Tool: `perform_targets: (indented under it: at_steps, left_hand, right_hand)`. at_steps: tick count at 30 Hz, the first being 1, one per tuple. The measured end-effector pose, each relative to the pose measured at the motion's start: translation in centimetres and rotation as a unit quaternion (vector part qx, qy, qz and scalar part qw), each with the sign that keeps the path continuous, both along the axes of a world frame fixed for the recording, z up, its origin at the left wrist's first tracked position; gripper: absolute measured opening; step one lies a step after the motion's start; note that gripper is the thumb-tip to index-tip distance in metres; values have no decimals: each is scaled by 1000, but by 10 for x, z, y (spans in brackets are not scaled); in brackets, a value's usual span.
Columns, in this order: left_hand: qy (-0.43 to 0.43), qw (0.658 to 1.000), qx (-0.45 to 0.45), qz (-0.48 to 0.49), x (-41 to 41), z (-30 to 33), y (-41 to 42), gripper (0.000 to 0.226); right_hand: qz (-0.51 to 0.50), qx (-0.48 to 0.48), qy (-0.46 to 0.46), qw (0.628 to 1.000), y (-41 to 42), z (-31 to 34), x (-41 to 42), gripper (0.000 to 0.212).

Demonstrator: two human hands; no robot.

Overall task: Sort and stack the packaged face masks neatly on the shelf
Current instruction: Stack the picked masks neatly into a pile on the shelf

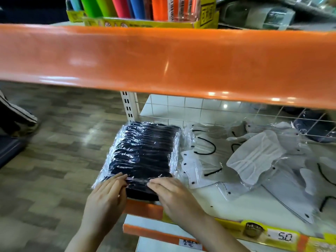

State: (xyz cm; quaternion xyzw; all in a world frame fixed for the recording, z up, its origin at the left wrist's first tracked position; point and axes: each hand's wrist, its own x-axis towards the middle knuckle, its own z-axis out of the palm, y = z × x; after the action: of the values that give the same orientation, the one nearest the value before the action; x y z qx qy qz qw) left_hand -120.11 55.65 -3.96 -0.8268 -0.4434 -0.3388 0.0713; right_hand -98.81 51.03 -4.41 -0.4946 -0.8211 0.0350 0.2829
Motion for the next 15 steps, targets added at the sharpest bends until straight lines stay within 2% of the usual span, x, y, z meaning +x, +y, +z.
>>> perform_targets:
  at_steps: [4,8,12,15]
  left_hand:
    - [14,998,-56,-10,-10,-18,0,26]
    - [42,989,-138,-17,-12,-19,-4,40]
    - [53,982,-181,4,-11,-16,-3,59]
    - [69,978,-196,16,-6,-15,2,59]
  right_hand:
    - [-22,-20,-42,999,0,-2,-5,28]
    - [-65,-54,-70,994,-4,0,-8,52]
    - [-50,-95,-59,992,-2,1,-9,61]
    - [-36,-155,-31,987,2,6,-7,74]
